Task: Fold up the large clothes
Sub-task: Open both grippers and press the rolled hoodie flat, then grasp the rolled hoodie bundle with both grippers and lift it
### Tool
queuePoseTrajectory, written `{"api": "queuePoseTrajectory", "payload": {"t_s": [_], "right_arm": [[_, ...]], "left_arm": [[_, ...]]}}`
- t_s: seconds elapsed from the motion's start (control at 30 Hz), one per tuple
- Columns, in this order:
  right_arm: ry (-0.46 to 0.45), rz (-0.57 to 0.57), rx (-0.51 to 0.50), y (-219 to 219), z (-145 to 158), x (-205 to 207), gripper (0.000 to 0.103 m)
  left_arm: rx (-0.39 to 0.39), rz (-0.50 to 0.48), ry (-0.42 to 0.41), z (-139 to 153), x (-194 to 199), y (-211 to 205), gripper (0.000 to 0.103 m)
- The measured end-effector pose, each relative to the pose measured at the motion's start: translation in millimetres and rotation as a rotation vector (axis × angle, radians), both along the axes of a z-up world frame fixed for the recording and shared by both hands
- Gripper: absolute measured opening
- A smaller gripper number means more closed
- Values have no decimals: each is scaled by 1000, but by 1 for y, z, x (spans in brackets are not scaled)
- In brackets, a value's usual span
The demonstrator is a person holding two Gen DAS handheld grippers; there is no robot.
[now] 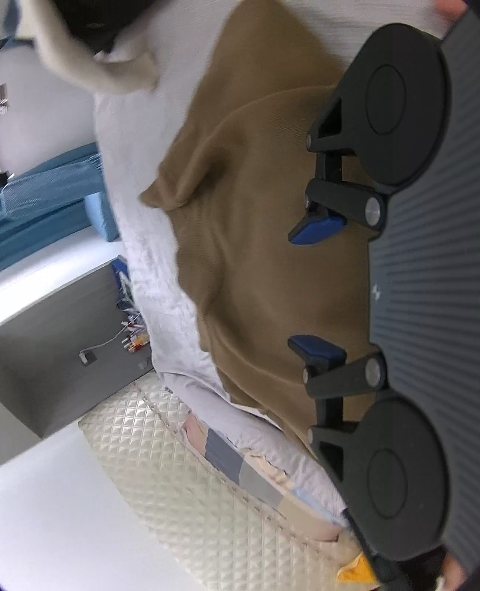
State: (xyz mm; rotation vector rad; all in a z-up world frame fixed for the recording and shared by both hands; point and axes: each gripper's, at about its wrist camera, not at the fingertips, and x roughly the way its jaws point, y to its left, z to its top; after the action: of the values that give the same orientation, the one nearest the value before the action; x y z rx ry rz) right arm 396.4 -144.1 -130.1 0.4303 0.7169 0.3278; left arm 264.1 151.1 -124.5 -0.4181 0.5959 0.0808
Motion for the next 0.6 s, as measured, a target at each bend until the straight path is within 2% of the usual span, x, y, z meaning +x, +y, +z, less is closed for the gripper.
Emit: {"api": "queuePoseTrajectory", "payload": {"t_s": [0.1, 0.23, 0.37, 0.43, 0.5, 0.53, 0.57, 0.6], "right_arm": [[85, -29, 74, -10, -12, -7, 58], [242, -95, 186, -28, -39, 0, 58], [336, -171, 302, -45, -60, 8, 59], [358, -196, 357, -50, -68, 9, 67], [366, -230, 422, -55, -76, 10, 88], [366, -250, 460, -57, -79, 10, 91], [371, -276, 505, -60, -83, 11, 100], [375, -299, 546, -64, -88, 12, 103]], "left_arm": [[0, 34, 31, -5, -14, 5, 69], [-29, 70, 52, -10, -19, 10, 70], [-46, 67, 78, -16, -14, 10, 71], [-49, 65, 93, -20, -10, 9, 72], [-59, 65, 104, -24, -6, 9, 75], [-66, 69, 106, -25, -5, 10, 78], [-75, 73, 105, -26, -4, 12, 80], [-90, 77, 102, -27, -3, 14, 83]]}}
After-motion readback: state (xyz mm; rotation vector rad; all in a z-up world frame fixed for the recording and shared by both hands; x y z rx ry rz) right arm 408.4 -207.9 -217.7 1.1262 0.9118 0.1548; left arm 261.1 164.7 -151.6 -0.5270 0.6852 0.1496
